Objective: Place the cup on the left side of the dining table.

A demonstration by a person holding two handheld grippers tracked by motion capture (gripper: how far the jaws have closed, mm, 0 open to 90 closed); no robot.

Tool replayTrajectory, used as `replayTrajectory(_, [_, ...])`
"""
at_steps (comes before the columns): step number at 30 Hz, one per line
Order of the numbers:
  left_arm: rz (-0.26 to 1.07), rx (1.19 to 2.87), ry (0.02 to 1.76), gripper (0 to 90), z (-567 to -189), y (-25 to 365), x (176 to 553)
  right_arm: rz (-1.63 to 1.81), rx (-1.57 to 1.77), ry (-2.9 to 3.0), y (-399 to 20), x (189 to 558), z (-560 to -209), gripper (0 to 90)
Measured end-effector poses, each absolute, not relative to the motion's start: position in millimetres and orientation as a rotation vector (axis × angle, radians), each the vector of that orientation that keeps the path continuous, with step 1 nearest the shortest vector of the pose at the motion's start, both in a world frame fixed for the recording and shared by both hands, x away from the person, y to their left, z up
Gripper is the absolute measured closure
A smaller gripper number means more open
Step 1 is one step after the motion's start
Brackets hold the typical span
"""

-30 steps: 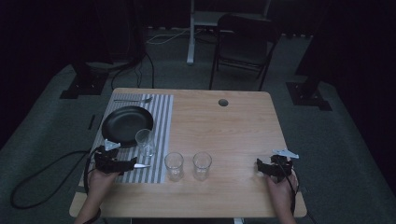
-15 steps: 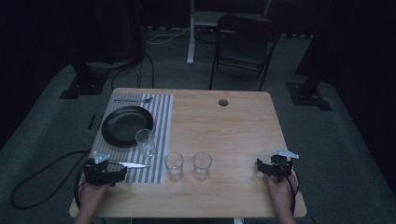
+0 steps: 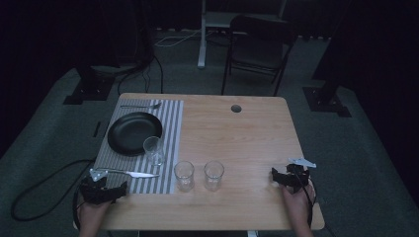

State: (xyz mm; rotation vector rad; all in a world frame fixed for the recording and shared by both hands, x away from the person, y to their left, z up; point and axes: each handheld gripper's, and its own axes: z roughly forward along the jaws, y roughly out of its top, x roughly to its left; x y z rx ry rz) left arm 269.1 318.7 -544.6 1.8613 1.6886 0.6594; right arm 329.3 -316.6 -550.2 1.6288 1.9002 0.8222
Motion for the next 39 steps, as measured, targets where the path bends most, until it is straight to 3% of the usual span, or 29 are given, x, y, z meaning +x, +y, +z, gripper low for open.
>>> replayTrajectory(39, [0.678, 1.865, 1.665, 0.1, -546.8, 317.8, 266.4, 0.822, 1.629, 1.901, -316.6, 329.3, -550.2, 12.8])
